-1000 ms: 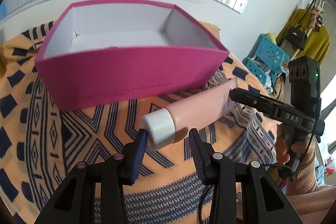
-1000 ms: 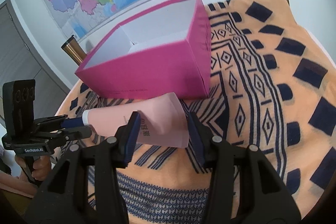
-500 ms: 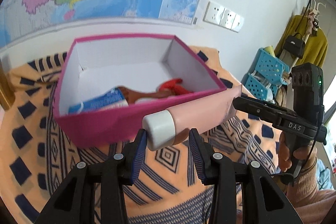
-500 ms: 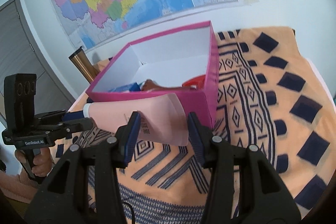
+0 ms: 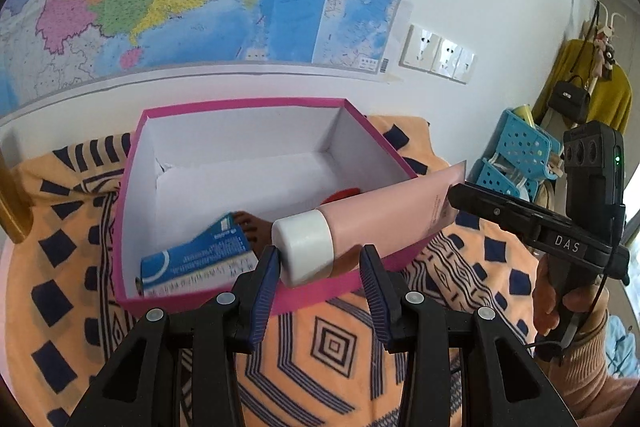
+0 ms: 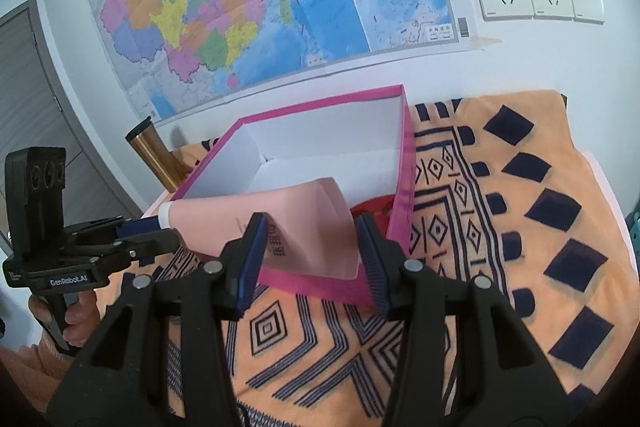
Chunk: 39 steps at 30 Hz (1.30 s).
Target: Organize rigid objects
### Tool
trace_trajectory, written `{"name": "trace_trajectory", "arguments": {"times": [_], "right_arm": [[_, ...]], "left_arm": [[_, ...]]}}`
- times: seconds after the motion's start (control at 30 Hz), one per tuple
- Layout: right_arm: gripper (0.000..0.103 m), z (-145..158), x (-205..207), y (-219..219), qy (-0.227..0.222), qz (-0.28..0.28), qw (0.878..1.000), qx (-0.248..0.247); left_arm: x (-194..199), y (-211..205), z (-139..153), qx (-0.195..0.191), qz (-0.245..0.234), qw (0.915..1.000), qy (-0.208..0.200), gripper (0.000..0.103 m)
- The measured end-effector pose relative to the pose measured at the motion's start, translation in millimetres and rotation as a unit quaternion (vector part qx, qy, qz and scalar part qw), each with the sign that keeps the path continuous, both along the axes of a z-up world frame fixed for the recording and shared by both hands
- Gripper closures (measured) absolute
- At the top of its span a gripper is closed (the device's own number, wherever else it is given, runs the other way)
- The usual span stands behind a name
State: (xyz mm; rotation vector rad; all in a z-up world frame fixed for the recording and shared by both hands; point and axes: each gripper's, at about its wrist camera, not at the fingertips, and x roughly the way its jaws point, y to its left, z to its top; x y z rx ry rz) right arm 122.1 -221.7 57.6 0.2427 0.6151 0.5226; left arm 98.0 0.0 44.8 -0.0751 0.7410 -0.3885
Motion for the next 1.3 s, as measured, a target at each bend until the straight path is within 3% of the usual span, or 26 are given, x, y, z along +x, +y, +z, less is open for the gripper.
{"name": "trace_trajectory", "arguments": {"times": [0.83, 1.3], "right_arm": [[0.054, -16.7, 42.0, 13.1, 0.049, -0.011, 0.998, -0.038], [0.054, -17.9, 43.4, 16.1, 0.054, -0.01, 0.998, -0.044]], "left_arm": [[48.3, 6.2, -25.9, -0.011, 0.009, 0.9979, 0.064, 0.062], [51.0, 6.6, -28.4, -0.006, 0.015, 0.9976, 0.068, 0.062]]}}
